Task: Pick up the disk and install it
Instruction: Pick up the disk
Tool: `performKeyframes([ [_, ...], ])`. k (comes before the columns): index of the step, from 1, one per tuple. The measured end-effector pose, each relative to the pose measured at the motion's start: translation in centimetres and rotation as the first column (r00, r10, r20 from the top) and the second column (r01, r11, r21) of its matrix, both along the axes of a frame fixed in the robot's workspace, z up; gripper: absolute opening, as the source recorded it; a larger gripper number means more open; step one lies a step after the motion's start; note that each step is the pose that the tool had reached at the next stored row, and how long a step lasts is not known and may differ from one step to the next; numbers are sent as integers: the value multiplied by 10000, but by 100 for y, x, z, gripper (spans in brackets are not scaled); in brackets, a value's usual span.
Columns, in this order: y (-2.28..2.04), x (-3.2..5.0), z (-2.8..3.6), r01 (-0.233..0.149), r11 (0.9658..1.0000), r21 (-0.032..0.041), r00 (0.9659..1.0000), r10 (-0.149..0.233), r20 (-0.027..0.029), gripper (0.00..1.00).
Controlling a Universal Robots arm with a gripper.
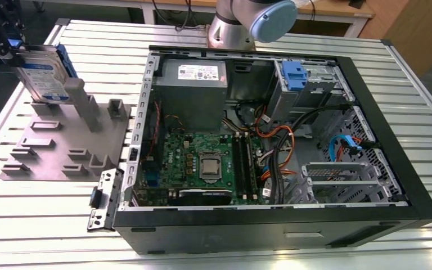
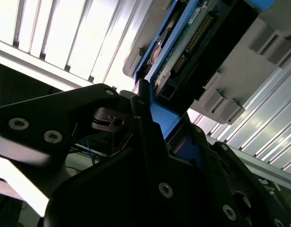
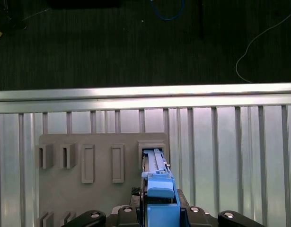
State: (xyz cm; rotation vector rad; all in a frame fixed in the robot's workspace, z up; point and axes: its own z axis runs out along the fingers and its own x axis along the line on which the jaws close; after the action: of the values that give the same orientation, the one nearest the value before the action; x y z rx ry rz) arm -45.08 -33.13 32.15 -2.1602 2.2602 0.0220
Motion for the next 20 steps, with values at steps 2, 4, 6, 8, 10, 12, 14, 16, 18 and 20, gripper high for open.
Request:
performKeyframes([
  [2, 0, 0, 4, 0, 10000, -1, 10000, 0, -2, 37],
  [4, 0, 0, 12, 0, 10000, -1, 10000, 0, -2, 37],
  [6, 0, 0, 19, 0, 10000, 0, 10000, 0, 0, 37],
  [8, 0, 0, 123, 0, 10000, 0, 10000, 0, 0, 37],
  [10, 0, 0, 132, 0, 10000, 0, 10000, 0, 1, 37],
  [12, 0, 0, 134, 0, 10000, 0, 10000, 0, 1, 37],
  [14, 0, 0, 138, 0, 10000, 0, 10000, 0, 0, 37],
  [16, 0, 0, 151, 0, 10000, -1, 10000, 0, -4, 37],
  [18, 0, 0, 164, 0, 10000, 0, 10000, 0, -1, 37],
  [20, 0, 0, 173, 0, 10000, 1, 10000, 0, 2, 37],
])
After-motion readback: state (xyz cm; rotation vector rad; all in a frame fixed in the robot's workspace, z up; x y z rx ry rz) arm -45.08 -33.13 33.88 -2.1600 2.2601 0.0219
